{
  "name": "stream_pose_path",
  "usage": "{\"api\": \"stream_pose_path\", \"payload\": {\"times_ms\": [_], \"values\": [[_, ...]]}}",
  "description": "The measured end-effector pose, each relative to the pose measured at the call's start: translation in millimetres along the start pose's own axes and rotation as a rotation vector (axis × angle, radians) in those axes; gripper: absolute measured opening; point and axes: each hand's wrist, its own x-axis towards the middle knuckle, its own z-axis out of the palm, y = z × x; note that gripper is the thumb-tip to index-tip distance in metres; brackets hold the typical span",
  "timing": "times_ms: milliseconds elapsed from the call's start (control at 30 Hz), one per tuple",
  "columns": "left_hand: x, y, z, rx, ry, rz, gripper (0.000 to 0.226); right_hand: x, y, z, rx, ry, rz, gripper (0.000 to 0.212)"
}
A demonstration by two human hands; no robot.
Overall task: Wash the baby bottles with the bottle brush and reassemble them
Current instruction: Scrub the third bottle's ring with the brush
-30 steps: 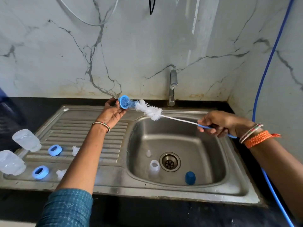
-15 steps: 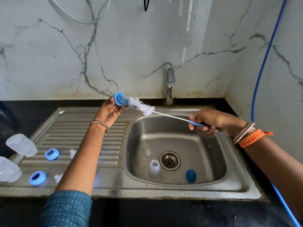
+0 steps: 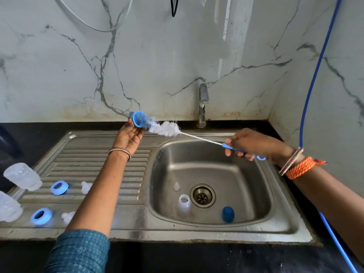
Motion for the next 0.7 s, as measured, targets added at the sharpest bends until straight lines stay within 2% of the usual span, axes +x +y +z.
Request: {"api": "stream_pose_path", "payload": {"times_ms": [33, 133, 167, 200, 233, 267, 333, 367, 400, 467, 533, 567, 633, 700], "values": [[0, 0, 0, -0.014, 0.006, 0.01, 0.072, 2, 3, 4, -0.153, 0.118, -0.077, 0.031], [1, -1, -1, -0.026, 0.032, 0.021, 0.057, 4, 12, 13, -0.651, 0.738, -0.321, 0.011], [-1, -2, 1, -0.001, 0.041, 0.017, 0.058, 4, 13, 15, -0.731, 0.855, -0.42, 0.009], [-1, -3, 1, 0.021, 0.043, 0.021, 0.06, 7, 17, 16, -0.765, 0.898, -0.462, 0.008], [-1, -3, 2, 0.023, 0.037, 0.028, 0.061, 7, 18, 13, -0.729, 0.825, -0.42, 0.007], [-1, -4, 3, 0.017, 0.024, 0.028, 0.062, 6, 16, 11, -0.593, 0.643, -0.311, 0.005], [-3, -6, 5, -0.015, -0.02, 0.043, 0.072, 3, 11, 8, -0.107, -0.014, 0.017, 0.02], [-4, -7, 5, -0.024, -0.045, 0.054, 0.075, 0, 9, 7, 0.12, -0.274, 0.149, 0.027], [-5, -10, 4, -0.043, -0.064, 0.062, 0.074, -1, 10, 4, 0.268, -0.416, 0.204, 0.031], [-7, -16, 3, -0.07, -0.068, 0.065, 0.068, -1, 10, 0, 0.35, -0.457, 0.164, 0.035], [-5, -20, 1, -0.1, -0.03, 0.054, 0.06, -4, 9, 0, 0.27, -0.325, 0.079, 0.038], [-6, -20, 3, -0.095, -0.016, 0.043, 0.046, -6, 8, 2, 0.151, -0.195, 0.016, 0.036], [-10, -17, 10, -0.062, 0.056, 0.036, 0.01, -7, 12, 8, -0.261, 0.187, -0.099, 0.019], [-7, -17, 11, -0.006, 0.103, 0.03, 0.02, -9, 18, 14, -0.611, 0.603, -0.189, 0.012]]}}
